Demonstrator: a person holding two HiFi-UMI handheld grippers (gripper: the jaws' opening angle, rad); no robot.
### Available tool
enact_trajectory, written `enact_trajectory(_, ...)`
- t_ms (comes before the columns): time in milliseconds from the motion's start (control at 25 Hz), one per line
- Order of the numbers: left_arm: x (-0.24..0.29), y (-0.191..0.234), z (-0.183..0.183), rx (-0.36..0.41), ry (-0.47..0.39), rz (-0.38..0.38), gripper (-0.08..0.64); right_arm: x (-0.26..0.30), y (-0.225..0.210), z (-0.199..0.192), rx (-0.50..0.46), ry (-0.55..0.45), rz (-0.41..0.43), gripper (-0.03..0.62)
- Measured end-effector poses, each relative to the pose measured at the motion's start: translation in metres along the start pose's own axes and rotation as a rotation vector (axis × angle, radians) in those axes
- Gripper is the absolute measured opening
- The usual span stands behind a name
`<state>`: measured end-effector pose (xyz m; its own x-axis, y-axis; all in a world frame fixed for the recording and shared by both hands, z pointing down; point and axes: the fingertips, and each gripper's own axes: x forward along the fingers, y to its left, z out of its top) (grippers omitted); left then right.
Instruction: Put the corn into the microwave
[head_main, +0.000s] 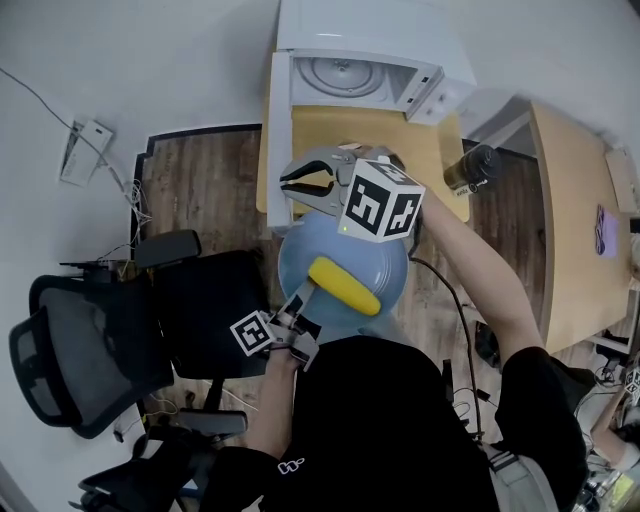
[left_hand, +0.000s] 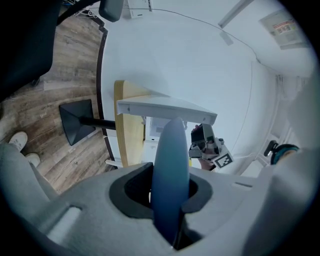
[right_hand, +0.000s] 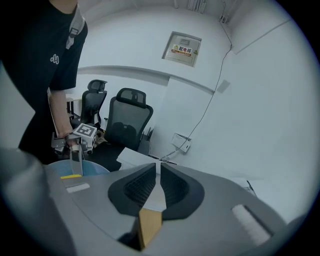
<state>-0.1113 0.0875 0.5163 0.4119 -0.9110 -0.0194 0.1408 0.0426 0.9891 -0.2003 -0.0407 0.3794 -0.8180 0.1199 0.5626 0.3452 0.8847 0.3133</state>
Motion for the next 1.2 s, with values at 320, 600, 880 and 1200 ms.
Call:
enact_trajectory(320,0.044,-0.001,0.013,0.013,-0.062,-0.007,0.072,-0.023,-0.029,-0.026,0.047,0.012,-0.123,0.056)
enact_trajectory(600,0.085,-0.004,0.036,0.03,-0.158,-0.021,0.071,-0.105,-0.075,-0.046,0.116,-0.056,-0.488,0.066)
enact_trajectory(880,0.112,-0.01,0.062,0.071,-0.236,-0.007,0.072,-0.195,-0.056,-0.09,0.26,-0.136,-0.759,0.06)
enact_trajectory(1200,0.151,-0.013,0.081,0.089,-0.337,0.003,0.072,-0.23,0.011,-0.166,0.558,-0.084,-0.85,0.058)
